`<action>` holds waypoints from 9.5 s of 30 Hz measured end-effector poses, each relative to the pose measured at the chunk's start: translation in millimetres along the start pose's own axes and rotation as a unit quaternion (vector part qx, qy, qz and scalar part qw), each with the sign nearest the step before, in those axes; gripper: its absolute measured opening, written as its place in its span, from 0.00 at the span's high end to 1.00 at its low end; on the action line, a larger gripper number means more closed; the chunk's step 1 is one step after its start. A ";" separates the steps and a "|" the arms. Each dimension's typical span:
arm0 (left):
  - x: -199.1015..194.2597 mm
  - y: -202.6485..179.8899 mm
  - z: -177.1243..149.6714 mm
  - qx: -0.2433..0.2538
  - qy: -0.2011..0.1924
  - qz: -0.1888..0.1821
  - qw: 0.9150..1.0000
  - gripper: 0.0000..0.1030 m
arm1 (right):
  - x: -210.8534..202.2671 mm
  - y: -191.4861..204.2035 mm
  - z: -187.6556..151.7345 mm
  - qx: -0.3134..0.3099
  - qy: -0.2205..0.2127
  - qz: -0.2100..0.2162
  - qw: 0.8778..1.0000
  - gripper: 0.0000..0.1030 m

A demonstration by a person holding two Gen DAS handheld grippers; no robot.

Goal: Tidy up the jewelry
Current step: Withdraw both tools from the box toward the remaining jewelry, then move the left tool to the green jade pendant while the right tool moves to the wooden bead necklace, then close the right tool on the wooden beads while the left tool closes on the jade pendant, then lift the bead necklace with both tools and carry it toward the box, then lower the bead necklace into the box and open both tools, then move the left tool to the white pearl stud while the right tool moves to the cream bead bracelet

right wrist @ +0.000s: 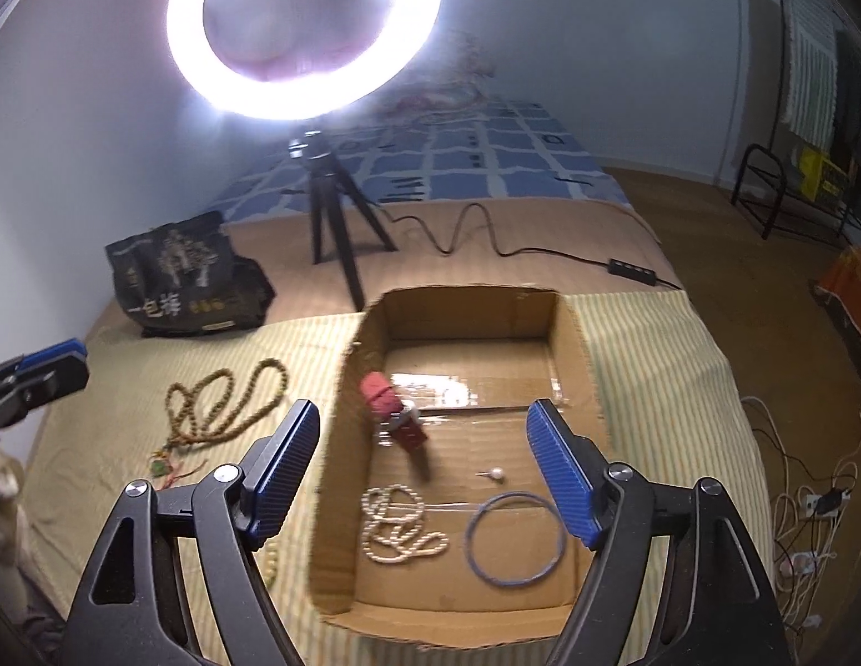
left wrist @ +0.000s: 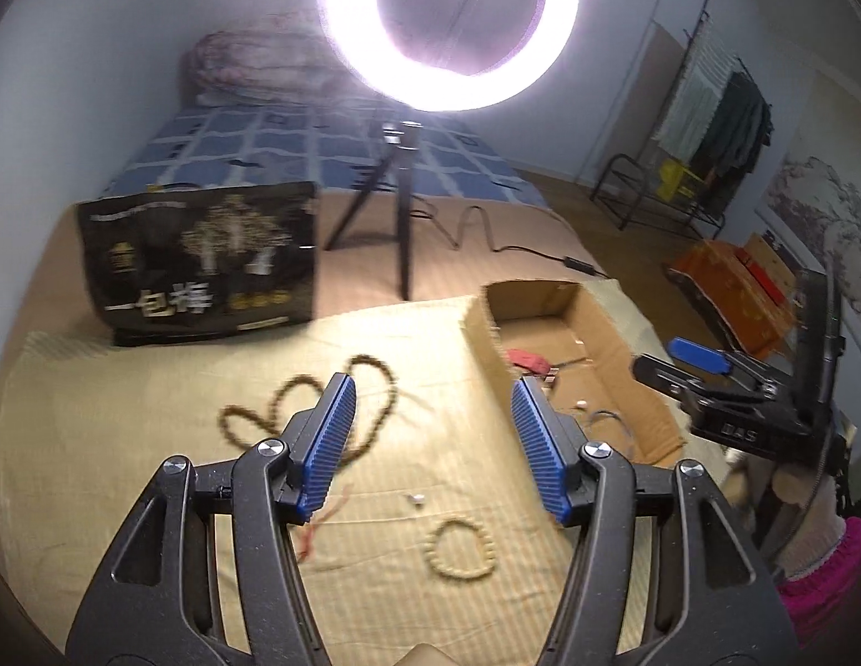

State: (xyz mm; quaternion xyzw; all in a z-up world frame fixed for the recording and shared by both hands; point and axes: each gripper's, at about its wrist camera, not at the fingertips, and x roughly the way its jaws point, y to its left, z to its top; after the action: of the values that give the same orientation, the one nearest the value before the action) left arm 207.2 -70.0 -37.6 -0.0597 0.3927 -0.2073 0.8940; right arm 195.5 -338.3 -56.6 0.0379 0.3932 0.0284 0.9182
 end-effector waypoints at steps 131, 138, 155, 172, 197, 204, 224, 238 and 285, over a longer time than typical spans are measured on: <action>26.0 84.5 -74.1 0.098 0.087 0.037 0.991 0.84 | 109.3 149.4 -4.8 -0.072 0.136 0.062 0.986 0.90; -2.9 64.5 -52.2 0.088 0.038 0.022 0.995 0.84 | 73.4 141.0 -1.3 -0.069 0.108 0.069 0.989 0.90; -42.0 -19.7 -25.2 0.094 -0.039 -0.050 0.994 0.84 | -26.7 85.0 12.6 -0.040 0.021 0.073 0.996 0.90; -3.3 -102.8 -24.7 0.116 -0.030 -0.107 0.987 0.84 | -50.4 4.9 29.5 0.024 -0.013 0.033 0.999 0.90; 91.8 -144.5 -40.8 0.119 0.050 -0.095 0.987 0.84 | 38.1 -56.6 35.6 0.085 0.046 -0.002 0.995 0.89; 104.4 -140.4 -42.7 0.109 0.071 -0.091 0.987 0.83 | 52.9 -61.1 30.4 0.091 0.066 -0.009 0.994 0.89; 82.8 -123.2 -40.2 0.109 0.058 -0.076 0.989 0.62 | 35.9 -65.8 27.6 0.106 0.055 -0.030 0.992 0.45; 29.4 -72.4 -39.7 0.136 0.026 -0.029 0.990 0.62 | -2.6 -38.0 11.5 0.052 0.031 -0.033 0.998 0.33; 115.7 -9.8 -87.1 0.141 0.144 -0.024 0.979 0.72 | 33.7 101.1 -113.9 -0.045 0.152 0.070 0.985 0.67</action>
State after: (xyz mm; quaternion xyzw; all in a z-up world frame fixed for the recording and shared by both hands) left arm 210.8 -122.3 -172.9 0.0883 0.4823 -0.2889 0.8223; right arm 133.9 -229.5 -149.9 0.0194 0.5232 0.1154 0.8441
